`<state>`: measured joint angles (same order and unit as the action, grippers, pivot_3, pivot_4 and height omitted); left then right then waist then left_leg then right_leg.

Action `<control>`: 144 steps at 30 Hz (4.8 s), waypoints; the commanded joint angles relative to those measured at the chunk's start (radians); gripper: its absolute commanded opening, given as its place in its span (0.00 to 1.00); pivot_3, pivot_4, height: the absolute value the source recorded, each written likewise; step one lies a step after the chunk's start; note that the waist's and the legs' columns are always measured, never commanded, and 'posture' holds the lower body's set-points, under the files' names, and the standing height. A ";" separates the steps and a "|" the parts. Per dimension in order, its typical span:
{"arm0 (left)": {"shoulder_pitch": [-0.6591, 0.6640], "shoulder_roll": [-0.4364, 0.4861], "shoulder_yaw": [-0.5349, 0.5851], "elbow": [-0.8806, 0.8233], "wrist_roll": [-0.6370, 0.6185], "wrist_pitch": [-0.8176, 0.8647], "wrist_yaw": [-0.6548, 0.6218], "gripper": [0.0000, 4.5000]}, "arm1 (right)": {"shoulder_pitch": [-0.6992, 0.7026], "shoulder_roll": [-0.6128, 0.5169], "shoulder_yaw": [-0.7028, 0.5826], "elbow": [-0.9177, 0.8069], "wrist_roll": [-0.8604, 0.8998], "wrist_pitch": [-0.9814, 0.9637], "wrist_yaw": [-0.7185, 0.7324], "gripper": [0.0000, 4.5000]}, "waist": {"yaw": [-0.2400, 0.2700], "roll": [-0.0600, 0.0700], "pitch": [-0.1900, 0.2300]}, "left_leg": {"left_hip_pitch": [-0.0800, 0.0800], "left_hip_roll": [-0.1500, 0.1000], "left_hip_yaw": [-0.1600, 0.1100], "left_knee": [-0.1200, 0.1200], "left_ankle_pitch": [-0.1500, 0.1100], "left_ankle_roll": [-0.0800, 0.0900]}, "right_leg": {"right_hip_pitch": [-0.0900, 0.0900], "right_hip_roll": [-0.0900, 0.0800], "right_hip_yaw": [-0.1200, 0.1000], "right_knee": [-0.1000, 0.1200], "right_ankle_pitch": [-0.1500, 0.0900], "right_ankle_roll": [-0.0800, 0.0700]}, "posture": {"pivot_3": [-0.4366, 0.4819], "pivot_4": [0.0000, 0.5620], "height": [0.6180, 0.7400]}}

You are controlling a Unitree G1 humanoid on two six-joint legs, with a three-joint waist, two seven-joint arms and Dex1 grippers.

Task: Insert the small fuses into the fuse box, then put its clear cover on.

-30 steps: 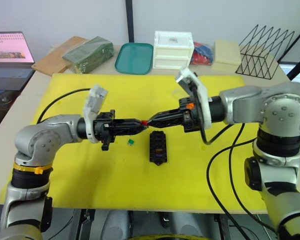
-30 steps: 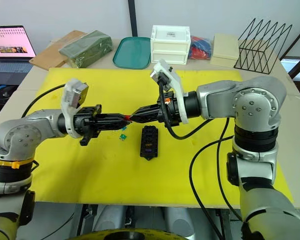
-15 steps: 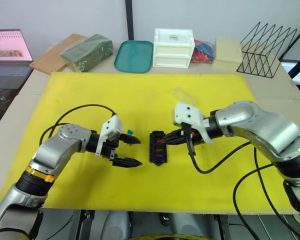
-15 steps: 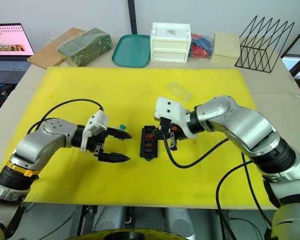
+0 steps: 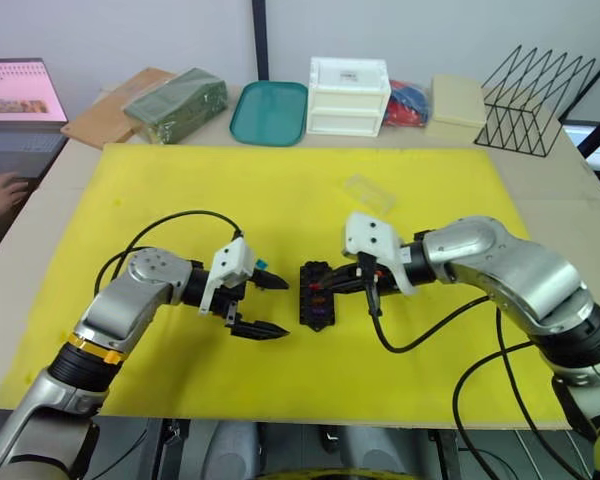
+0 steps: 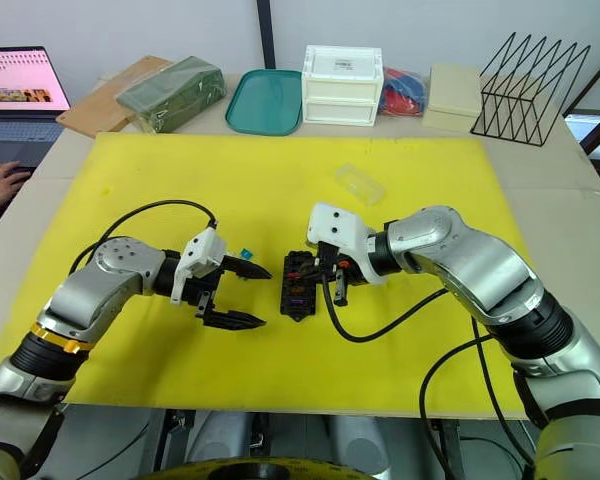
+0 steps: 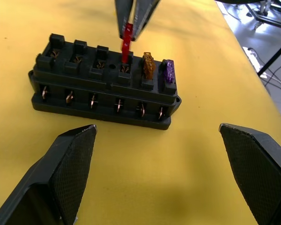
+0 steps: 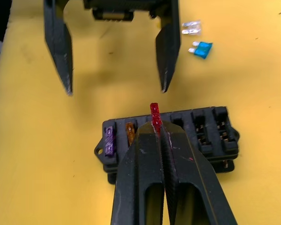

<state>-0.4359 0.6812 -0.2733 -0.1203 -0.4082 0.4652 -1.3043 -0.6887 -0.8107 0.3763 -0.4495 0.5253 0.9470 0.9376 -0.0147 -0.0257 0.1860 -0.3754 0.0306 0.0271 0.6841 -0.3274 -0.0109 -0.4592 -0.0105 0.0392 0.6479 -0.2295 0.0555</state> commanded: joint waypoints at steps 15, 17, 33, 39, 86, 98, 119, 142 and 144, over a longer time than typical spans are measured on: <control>-0.008 -0.014 0.002 -0.023 0.009 -0.007 0.005 1.00 | 0.016 0.028 -0.036 -0.042 0.000 0.014 -0.011 0.00 | -0.001 0.000 0.000 | 0.000 0.000 0.000 0.000 0.000 0.000 | 0.000 0.000 0.000 0.001 0.000 0.000 | 0.48 0.27 1.00; -0.008 -0.015 0.002 -0.024 0.009 -0.007 0.005 1.00 | 0.019 0.030 -0.036 -0.042 -0.002 0.015 -0.013 0.00 | 0.000 0.000 0.000 | 0.000 0.000 0.000 0.000 0.000 0.000 | 0.000 0.000 0.000 0.001 0.000 0.000 | 0.48 0.27 1.00; -0.009 -0.020 0.000 -0.037 0.007 -0.002 0.010 1.00 | 0.092 -0.004 -0.008 -0.013 -0.086 -0.067 0.003 0.00 | 0.000 0.000 0.000 | 0.001 0.000 0.000 0.001 0.000 0.000 | 0.001 0.000 0.000 0.001 0.000 0.000 | 0.48 0.27 1.00; -0.010 -0.022 0.000 -0.038 0.006 -0.001 0.011 1.00 | 0.095 -0.015 -0.003 0.014 -0.128 -0.103 0.025 0.00 | 0.001 0.000 0.000 | 0.001 0.000 0.000 0.001 0.000 0.000 | 0.002 0.000 0.000 0.001 0.000 0.000 | 0.48 0.27 1.00; 0.006 -0.026 0.000 -0.055 0.016 -0.005 0.021 1.00 | 0.016 0.022 0.003 0.023 -0.159 -0.103 0.121 0.00 | 0.000 0.000 -0.001 | 0.002 0.000 0.000 0.002 0.000 0.000 | 0.002 0.000 0.000 0.002 0.000 0.000 | 0.48 0.27 1.00; 0.011 -0.028 0.001 -0.062 0.014 -0.002 0.028 1.00 | 0.014 0.015 0.043 0.021 -0.193 -0.115 0.153 0.00 | 0.000 0.000 -0.001 | 0.002 0.000 0.000 0.002 0.000 0.000 | 0.002 0.000 0.000 0.003 0.000 0.000 | 0.48 0.27 1.00; 0.007 -0.043 -0.002 -0.071 0.011 0.009 0.044 1.00 | -0.057 0.033 0.067 0.043 -0.228 -0.038 0.167 0.00 | -0.001 0.000 -0.001 | 0.003 0.000 0.000 0.003 0.000 0.000 | 0.002 0.000 0.000 0.004 0.000 0.000 | 0.48 0.27 1.00; 0.008 -0.038 -0.004 -0.075 0.016 0.004 0.042 1.00 | -0.059 0.009 0.063 0.001 -0.207 -0.036 0.193 0.00 | -0.001 0.000 -0.001 | 0.002 0.000 0.000 0.003 0.000 0.000 | 0.002 0.000 0.000 0.005 0.000 0.000 | 0.48 0.27 1.00; 0.008 -0.039 -0.004 -0.075 0.016 0.005 0.043 1.00 | -0.057 0.002 0.068 0.002 -0.211 -0.040 0.196 0.00 | -0.001 0.000 -0.001 | 0.002 0.000 0.000 0.003 0.000 0.000 | 0.002 0.000 0.000 0.005 0.000 0.000 | 0.48 0.27 1.00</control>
<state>-0.4265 0.6409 -0.2828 -0.1606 -0.3878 0.4753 -1.2612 -0.7409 -0.7973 0.4509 -0.4110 0.3187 0.9217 1.1254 -0.0153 -0.0258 0.1849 -0.3731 0.0303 0.0271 0.6871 -0.3272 -0.0112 -0.4573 -0.0107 0.0392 0.6532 -0.2292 0.0553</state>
